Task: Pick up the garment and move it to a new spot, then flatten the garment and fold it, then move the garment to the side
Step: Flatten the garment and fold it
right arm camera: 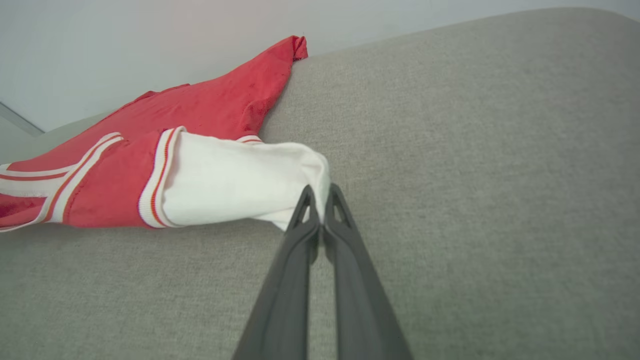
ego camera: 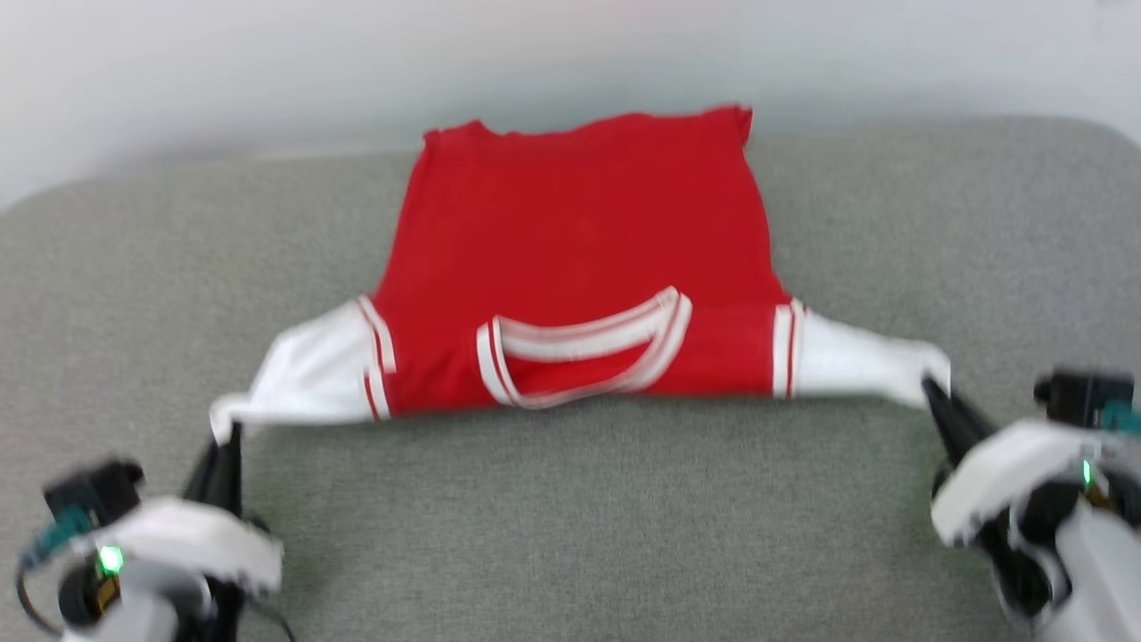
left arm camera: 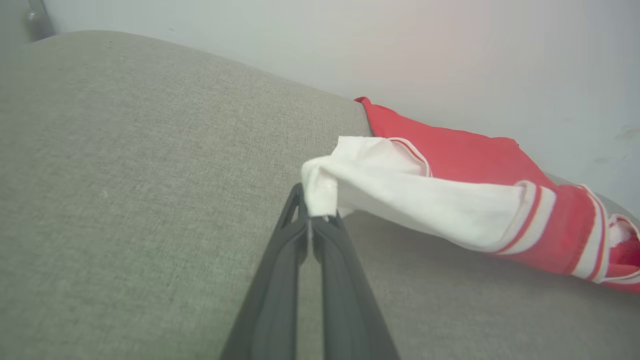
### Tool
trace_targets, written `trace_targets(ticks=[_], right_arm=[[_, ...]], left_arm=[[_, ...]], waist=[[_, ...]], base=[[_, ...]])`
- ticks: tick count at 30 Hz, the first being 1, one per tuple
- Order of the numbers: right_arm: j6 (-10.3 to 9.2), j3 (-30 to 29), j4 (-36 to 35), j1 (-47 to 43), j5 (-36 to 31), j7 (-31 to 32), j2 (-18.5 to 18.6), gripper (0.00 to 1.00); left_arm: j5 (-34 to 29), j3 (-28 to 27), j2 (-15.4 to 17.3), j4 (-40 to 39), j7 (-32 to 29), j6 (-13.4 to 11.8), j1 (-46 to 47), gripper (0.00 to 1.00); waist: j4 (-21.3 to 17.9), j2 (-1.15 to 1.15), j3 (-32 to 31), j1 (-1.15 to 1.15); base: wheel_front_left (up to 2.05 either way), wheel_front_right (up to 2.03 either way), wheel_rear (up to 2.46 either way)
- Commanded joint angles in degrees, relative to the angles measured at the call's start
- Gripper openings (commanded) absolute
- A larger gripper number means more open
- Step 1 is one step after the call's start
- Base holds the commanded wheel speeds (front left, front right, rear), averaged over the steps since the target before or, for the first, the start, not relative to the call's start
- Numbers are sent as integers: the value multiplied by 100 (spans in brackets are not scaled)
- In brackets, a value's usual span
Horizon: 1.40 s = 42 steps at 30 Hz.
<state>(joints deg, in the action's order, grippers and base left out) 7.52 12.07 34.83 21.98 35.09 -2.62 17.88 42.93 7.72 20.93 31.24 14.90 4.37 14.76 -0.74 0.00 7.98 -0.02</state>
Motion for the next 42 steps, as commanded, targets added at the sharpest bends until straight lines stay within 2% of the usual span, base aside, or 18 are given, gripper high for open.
trace_targets(ticks=[1,5,11,19,20,21,22,23,27,32,37,42], right_arm=[[-6,-115,-131,-400,14,34,-46,0],[-6,-417,-413,-1115,-15,87,-156,0],[-6,-1167,-1182,-2527,-242,339,-563,0],[-6,-1889,-2232,-3728,-868,1022,-1107,0],[-6,-1902,-2331,-3790,-912,1109,-1146,5],[-6,-1900,-2446,-3816,-940,1159,-1187,33],[-6,-1895,-2542,-3823,-958,1211,-1218,71],[-6,-1886,-2657,-3800,-1031,1200,-1227,100],[-4,-1948,-3032,-3465,-1241,977,-1181,100],[-4,-2108,-2966,-2564,-1393,873,-1008,100],[-4,-2275,-2327,-1072,-1363,1271,-682,100],[-4,-2283,-1449,484,-1447,2070,-164,100]], left_arm=[[-24,-3,-18,-148,41,-91,-372,0],[-61,71,-39,-490,-54,-262,-958,0],[-59,145,-41,-1115,-257,-603,-2051,0],[-291,283,124,-1751,-450,-961,-2674,0],[-332,321,136,-1835,-447,-978,-2710,0],[-361,354,130,-1919,-446,-991,-2729,0],[-411,385,136,-1992,-435,-1001,-2732,0],[-464,424,150,-2072,-425,-1019,-2722,0],[-621,552,140,-2357,-396,-1049,-2586,0],[-805,649,110,-2702,-306,-1077,-2347,0],[-981,761,27,-3034,-222,-1041,-1948,0],[-1137,923,-141,-3252,-117,-909,-1490,0]], waist=[[82,0,-337,2],[155,0,-555,2],[279,0,-879,2],[396,0,-931,2],[410,0,-932,2],[428,0,-928,2],[448,0,-923,2],[472,0,-916,2],[599,0,-845,2],[816,0,-496,2],[1122,0,164,2],[1564,0,803,2]], base=[[0,0,0],[0,0,0],[0,0,0],[0,0,0],[0,0,0],[0,0,0],[0,0,0],[0,0,0],[0,0,0],[0,0,0],[0,0,0],[0,0,0]])
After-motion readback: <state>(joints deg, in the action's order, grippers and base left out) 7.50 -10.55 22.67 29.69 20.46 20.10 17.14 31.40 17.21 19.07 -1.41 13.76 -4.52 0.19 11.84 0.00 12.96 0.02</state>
